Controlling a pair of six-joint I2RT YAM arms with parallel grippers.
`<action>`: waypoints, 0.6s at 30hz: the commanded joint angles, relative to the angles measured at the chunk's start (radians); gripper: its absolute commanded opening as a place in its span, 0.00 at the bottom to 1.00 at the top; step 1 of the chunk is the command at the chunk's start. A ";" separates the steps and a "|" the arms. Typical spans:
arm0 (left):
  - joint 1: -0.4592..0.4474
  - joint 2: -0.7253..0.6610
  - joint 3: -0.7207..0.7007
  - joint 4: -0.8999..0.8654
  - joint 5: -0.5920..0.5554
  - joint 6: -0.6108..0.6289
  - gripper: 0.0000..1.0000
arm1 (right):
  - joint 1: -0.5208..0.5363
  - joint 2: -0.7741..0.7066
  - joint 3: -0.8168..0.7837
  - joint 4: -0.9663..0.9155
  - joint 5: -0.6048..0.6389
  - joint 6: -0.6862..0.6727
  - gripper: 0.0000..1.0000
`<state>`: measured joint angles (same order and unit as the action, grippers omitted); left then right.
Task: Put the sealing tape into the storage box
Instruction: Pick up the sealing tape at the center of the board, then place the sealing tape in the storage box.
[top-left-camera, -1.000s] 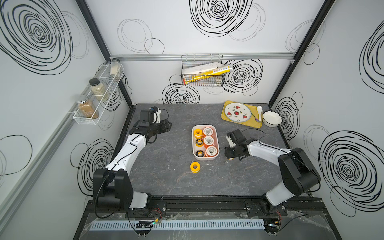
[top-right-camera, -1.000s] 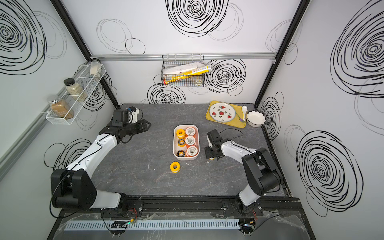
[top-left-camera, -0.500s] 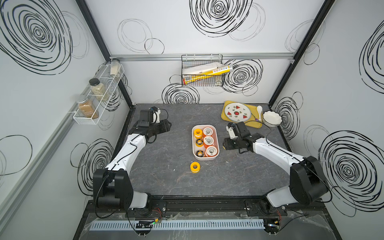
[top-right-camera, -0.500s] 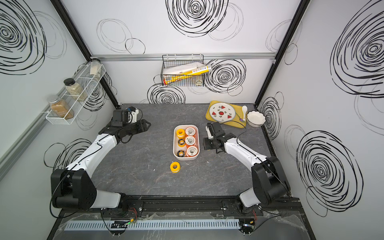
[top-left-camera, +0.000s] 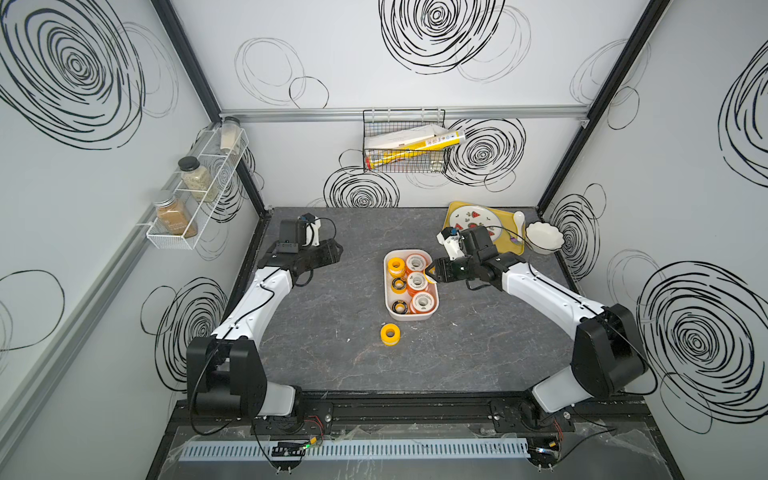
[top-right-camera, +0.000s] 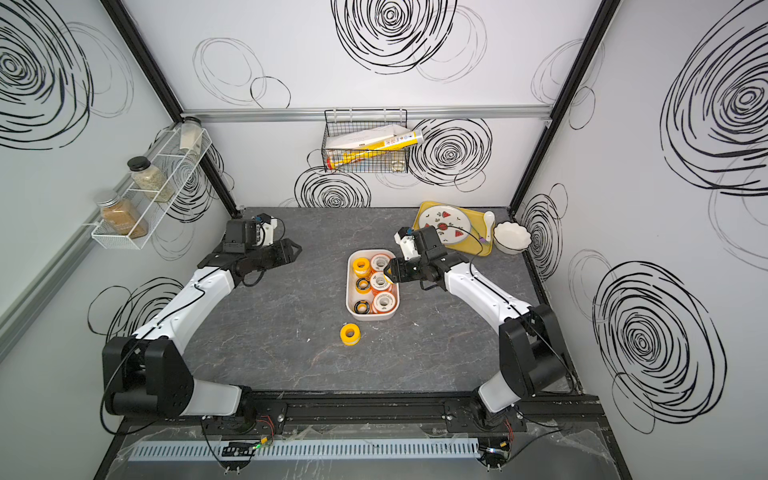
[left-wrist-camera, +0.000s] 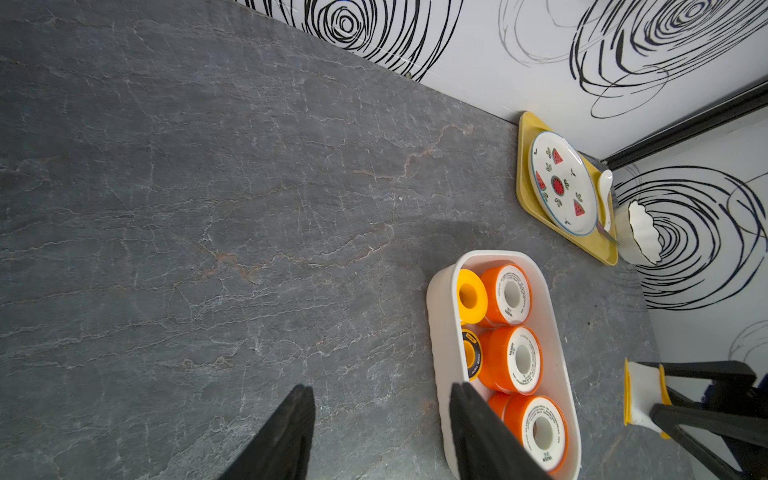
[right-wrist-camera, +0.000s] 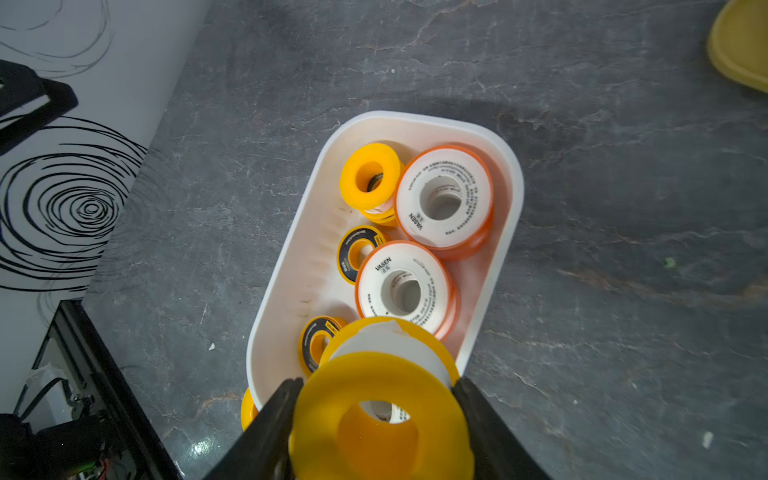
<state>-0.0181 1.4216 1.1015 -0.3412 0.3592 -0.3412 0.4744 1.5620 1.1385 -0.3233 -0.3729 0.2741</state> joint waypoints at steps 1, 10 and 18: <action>0.014 0.006 0.004 0.027 0.004 -0.004 0.59 | 0.015 0.044 0.044 0.038 -0.080 0.003 0.57; 0.015 0.011 0.004 0.025 0.007 -0.005 0.59 | 0.083 0.173 0.154 0.024 -0.082 -0.011 0.57; 0.018 0.014 0.005 0.023 0.008 -0.005 0.59 | 0.153 0.297 0.270 -0.012 -0.010 -0.013 0.57</action>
<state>-0.0162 1.4269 1.1015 -0.3412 0.3592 -0.3416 0.6060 1.8290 1.3605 -0.3077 -0.4217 0.2726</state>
